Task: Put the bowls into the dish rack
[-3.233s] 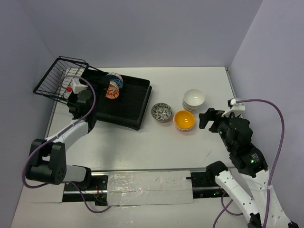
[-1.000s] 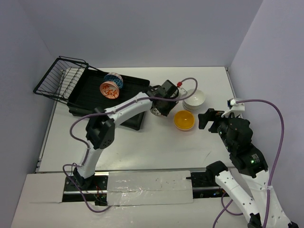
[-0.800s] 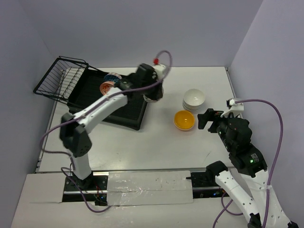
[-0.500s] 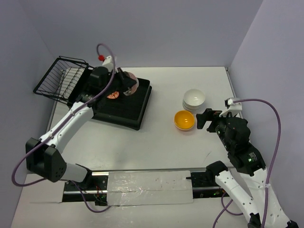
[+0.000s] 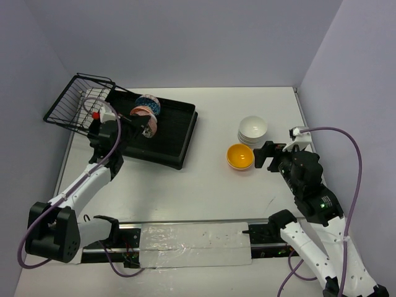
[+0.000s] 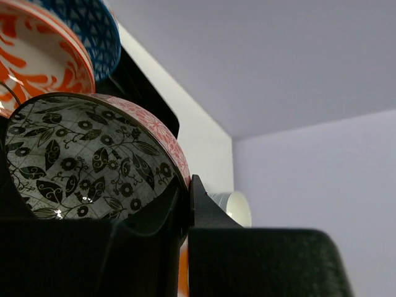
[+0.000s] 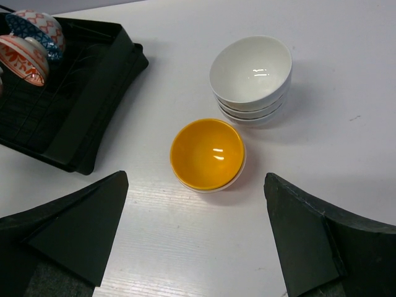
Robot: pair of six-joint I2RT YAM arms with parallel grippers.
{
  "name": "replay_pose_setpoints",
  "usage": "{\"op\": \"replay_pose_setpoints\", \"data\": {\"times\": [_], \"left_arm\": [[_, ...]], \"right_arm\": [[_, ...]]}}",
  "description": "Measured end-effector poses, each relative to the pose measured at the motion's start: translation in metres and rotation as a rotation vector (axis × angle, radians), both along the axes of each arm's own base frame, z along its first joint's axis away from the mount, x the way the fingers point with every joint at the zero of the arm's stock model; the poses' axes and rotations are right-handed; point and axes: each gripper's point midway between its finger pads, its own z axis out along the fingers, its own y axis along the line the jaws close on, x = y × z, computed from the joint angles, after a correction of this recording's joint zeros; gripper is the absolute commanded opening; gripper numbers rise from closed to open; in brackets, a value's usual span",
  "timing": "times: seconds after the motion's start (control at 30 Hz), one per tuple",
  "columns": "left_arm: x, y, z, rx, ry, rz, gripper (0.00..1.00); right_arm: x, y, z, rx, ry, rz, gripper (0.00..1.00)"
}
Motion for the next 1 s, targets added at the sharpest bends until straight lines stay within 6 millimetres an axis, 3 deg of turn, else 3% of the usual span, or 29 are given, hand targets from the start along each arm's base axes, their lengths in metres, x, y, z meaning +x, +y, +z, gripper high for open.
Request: {"op": "replay_pose_setpoints", "data": {"times": [0.13, 0.33, 1.0], "left_arm": [[0.007, 0.023, 0.004, -0.074, -0.049, 0.103, 0.0], [0.006, 0.045, -0.013, -0.148, -0.065, 0.216, 0.0], [0.03, 0.06, -0.031, -0.237, -0.106, 0.303, 0.0]], "right_arm": [[0.003, 0.002, -0.004, -0.01, 0.02, 0.005, 0.98], [0.008, 0.004, -0.01, -0.022, 0.044, 0.011, 0.98], [0.021, 0.016, -0.026, -0.056, 0.117, 0.056, 0.98]]}}
